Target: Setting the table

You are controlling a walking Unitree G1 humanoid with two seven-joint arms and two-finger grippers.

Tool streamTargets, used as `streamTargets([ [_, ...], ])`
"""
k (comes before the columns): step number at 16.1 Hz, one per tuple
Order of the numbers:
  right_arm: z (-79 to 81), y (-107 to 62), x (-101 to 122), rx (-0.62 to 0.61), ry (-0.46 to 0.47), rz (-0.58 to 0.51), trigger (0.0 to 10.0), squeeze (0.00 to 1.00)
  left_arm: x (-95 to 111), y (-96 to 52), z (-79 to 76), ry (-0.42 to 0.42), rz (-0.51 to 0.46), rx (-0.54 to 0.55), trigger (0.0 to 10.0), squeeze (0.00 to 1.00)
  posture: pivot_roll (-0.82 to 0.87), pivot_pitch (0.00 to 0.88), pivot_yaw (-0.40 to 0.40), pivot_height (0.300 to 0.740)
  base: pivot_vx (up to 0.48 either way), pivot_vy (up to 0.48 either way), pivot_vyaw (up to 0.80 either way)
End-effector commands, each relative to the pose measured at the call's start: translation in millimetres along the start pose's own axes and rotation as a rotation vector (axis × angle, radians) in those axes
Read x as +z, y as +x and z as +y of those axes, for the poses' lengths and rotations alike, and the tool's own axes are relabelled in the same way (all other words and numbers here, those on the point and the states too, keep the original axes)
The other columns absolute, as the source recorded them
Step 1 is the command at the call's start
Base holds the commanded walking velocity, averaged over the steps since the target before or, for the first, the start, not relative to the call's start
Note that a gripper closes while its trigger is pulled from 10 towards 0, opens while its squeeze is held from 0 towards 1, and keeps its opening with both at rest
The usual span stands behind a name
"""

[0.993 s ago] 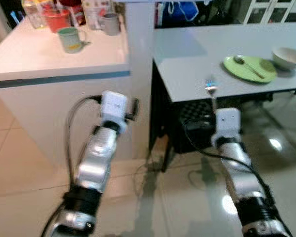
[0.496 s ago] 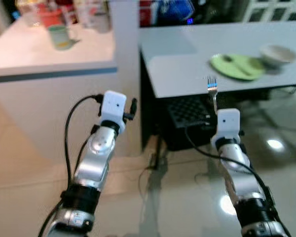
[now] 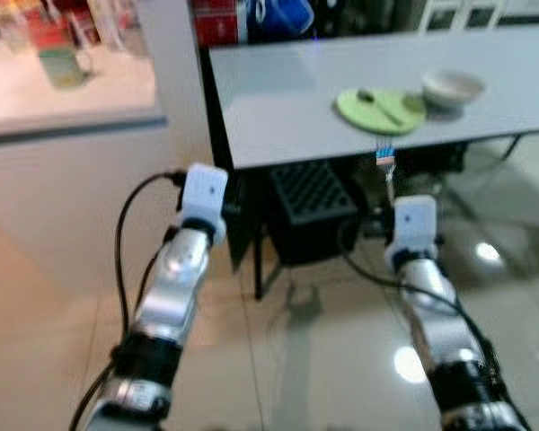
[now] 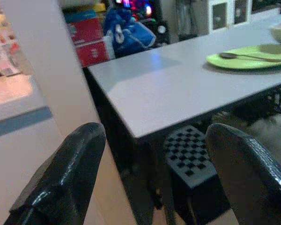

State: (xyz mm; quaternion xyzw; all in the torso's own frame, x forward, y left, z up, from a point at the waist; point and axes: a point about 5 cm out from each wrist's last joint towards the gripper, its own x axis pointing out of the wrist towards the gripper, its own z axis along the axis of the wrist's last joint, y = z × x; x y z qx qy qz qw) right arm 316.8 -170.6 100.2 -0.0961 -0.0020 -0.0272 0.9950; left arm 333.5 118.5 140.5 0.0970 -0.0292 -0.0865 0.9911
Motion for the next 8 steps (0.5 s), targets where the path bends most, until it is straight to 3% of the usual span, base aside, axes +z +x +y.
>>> streamTargets([
  [1,-1.2,2.3,5.7,-0.005,0.009,-0.018,0.0,0.00,-1.3,0.3,-0.8,0.011,0.014,-0.014,10.0,0.00,-0.03,0.000,0.016,0.740,0.480,0.000,0.00],
  [8,-0.8,3.2,5.9,-0.003,0.009,-0.021,0.0,0.00,0.1,2.6,-2.5,0.008,0.010,-0.012,10.0,0.00,-0.03,0.000,0.016,0.740,0.480,0.000,0.00],
])
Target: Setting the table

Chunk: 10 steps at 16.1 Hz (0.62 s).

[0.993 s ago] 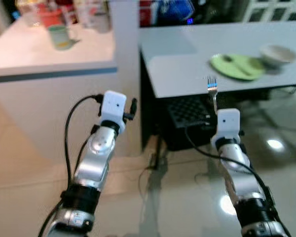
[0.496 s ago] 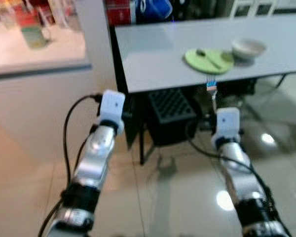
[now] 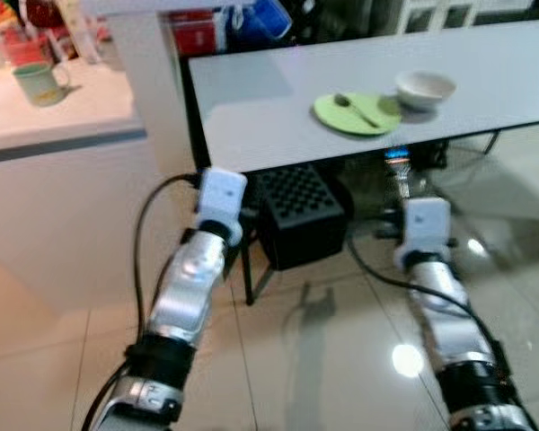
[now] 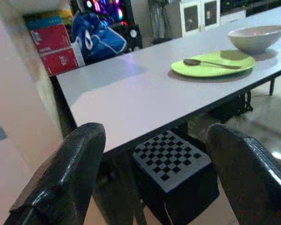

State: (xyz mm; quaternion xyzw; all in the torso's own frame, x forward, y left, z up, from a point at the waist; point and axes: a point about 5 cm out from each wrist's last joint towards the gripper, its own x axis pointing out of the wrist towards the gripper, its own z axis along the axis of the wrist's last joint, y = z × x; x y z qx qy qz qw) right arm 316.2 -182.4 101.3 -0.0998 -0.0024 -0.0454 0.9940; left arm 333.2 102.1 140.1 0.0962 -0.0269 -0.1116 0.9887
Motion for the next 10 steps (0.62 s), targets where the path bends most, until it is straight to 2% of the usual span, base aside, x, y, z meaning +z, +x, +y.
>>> streamTargets([
  [1,10.9,2.9,7.3,0.034,0.016,-0.024,0.0,0.00,-1.4,-0.2,13.0,0.015,0.009,0.033,10.0,0.00,-0.03,0.000,0.016,0.740,0.480,0.000,0.00],
  [10,14.3,4.4,8.1,0.046,0.018,-0.029,0.0,0.00,0.0,0.9,10.6,0.023,0.000,0.020,10.0,0.00,-0.02,0.000,0.014,0.740,0.463,0.000,0.00],
])
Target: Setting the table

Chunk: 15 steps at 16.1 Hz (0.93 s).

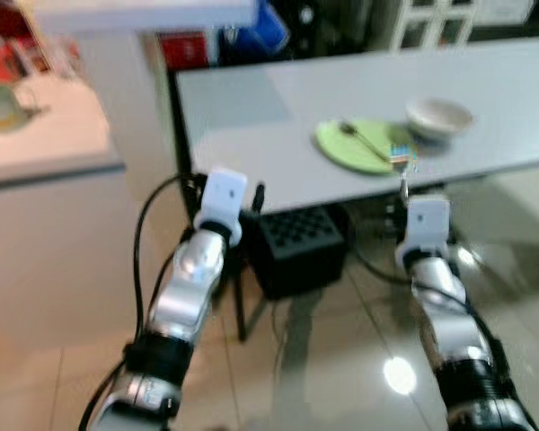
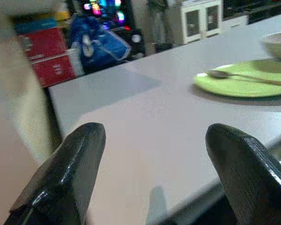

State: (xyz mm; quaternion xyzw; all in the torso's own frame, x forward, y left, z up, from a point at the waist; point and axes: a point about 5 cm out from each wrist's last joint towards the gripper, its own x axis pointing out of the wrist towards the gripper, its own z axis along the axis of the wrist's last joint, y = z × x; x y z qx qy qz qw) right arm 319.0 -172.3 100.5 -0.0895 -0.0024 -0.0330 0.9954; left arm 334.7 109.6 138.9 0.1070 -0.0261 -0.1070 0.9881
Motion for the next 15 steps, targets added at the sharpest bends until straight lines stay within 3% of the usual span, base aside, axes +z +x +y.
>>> streamTargets([
  [1,4.2,2.6,6.6,0.023,-0.004,-0.027,0.0,0.00,2.6,1.2,2.6,-0.011,-0.006,0.008,10.0,0.00,-0.02,0.000,0.014,0.740,0.480,0.000,0.00],
  [7,5.0,1.9,5.6,0.024,-0.003,-0.025,0.0,0.00,3.3,1.0,-0.2,-0.005,-0.014,0.008,10.0,0.00,-0.02,0.000,0.016,0.740,0.467,0.000,0.00],
  [13,3.8,1.3,5.0,0.024,-0.004,-0.021,0.0,0.00,5.7,0.6,0.9,-0.028,-0.026,0.027,10.0,0.00,-0.03,0.000,0.014,0.740,0.000,0.000,0.00],
  [15,4.4,0.9,4.5,0.026,-0.005,-0.019,0.0,0.00,6.0,0.3,0.9,-0.035,-0.027,0.034,10.0,0.00,-0.03,0.000,0.014,0.740,0.274,-0.390,0.00],
])
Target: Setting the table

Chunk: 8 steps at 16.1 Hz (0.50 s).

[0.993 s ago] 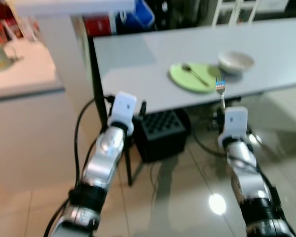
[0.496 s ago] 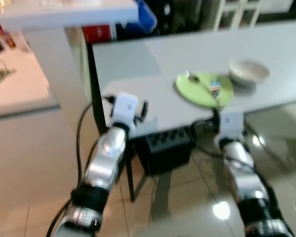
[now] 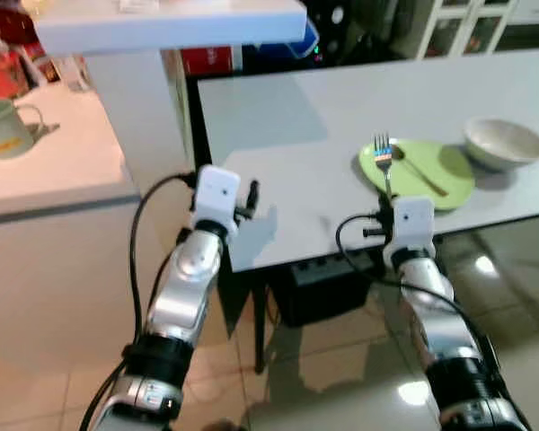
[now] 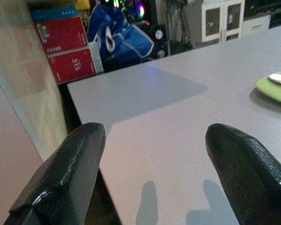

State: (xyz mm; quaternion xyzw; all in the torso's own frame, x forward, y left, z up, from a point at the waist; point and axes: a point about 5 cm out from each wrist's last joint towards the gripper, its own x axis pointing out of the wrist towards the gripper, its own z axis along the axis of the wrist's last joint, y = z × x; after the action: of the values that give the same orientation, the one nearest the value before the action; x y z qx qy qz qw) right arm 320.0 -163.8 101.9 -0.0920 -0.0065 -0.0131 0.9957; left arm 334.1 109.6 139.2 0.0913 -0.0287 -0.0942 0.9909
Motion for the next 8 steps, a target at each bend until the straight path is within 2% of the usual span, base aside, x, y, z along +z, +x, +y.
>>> streamTargets([
  [1,-3.0,0.2,1.7,-0.009,0.001,-0.004,0.0,0.00,4.4,1.2,2.0,-0.001,-0.007,0.022,10.0,0.00,-0.03,0.000,0.013,0.740,0.319,-0.356,0.00],
  [8,-0.9,-0.2,1.9,0.002,0.000,0.000,0.0,0.00,0.0,1.9,2.4,0.012,0.033,0.032,10.0,0.00,-0.03,0.000,0.014,0.740,0.373,-0.295,0.00],
])
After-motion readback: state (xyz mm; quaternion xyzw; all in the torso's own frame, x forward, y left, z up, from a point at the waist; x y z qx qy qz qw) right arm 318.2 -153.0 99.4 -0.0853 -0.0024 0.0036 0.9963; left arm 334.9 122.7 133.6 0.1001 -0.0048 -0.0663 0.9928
